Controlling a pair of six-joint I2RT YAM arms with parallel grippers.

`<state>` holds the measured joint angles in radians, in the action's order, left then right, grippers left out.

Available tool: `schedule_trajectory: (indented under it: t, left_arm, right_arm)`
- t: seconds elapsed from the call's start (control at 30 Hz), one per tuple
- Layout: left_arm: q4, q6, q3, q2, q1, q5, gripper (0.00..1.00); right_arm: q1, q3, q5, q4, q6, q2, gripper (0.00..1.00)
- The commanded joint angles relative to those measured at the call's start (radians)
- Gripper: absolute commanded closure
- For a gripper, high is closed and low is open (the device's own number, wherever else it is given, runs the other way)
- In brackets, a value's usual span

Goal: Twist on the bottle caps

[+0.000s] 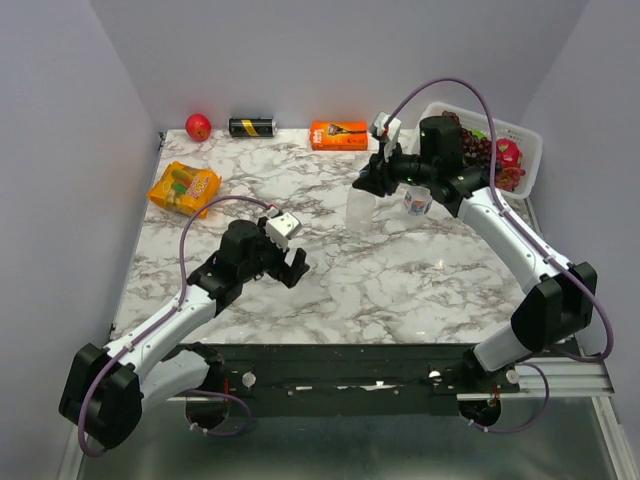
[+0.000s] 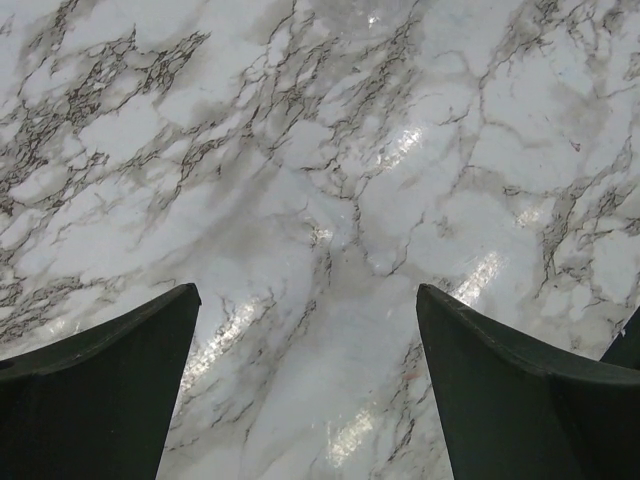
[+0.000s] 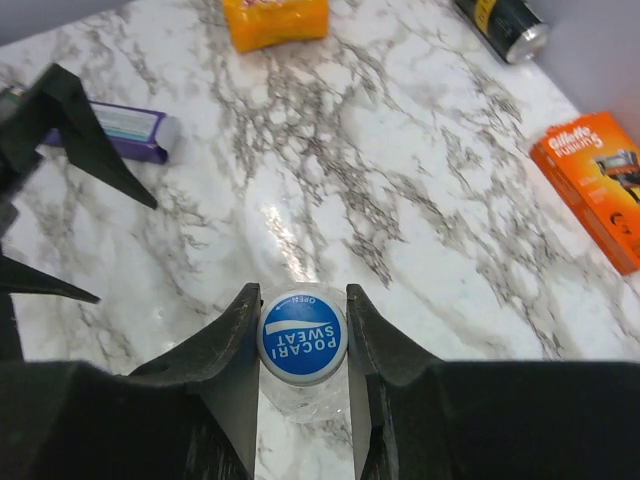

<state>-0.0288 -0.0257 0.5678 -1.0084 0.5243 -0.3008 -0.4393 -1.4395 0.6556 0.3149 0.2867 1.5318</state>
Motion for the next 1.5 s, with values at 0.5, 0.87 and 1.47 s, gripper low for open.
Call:
schedule_trajectory:
  t: [0.5,0.87,1.47]
  left_arm:
    - [-0.014,-0.019,0.001,-0.016,-0.067,0.006,0.01]
    - [0.024,0.052,-0.017,-0.019,-0.199,-0.057,0.01]
    - [0.024,0.066,-0.02,-0.001,-0.273,-0.103,0.01]
  right_arm:
    - [0.071,0.114,0.009,-0.236,0.039,0.103,0.82]
    - [0.073,0.129,0.015,-0.293,0.023,0.142,0.76]
    - [0.071,0.185,-0.022,-0.306,0.032,0.146,0.37]
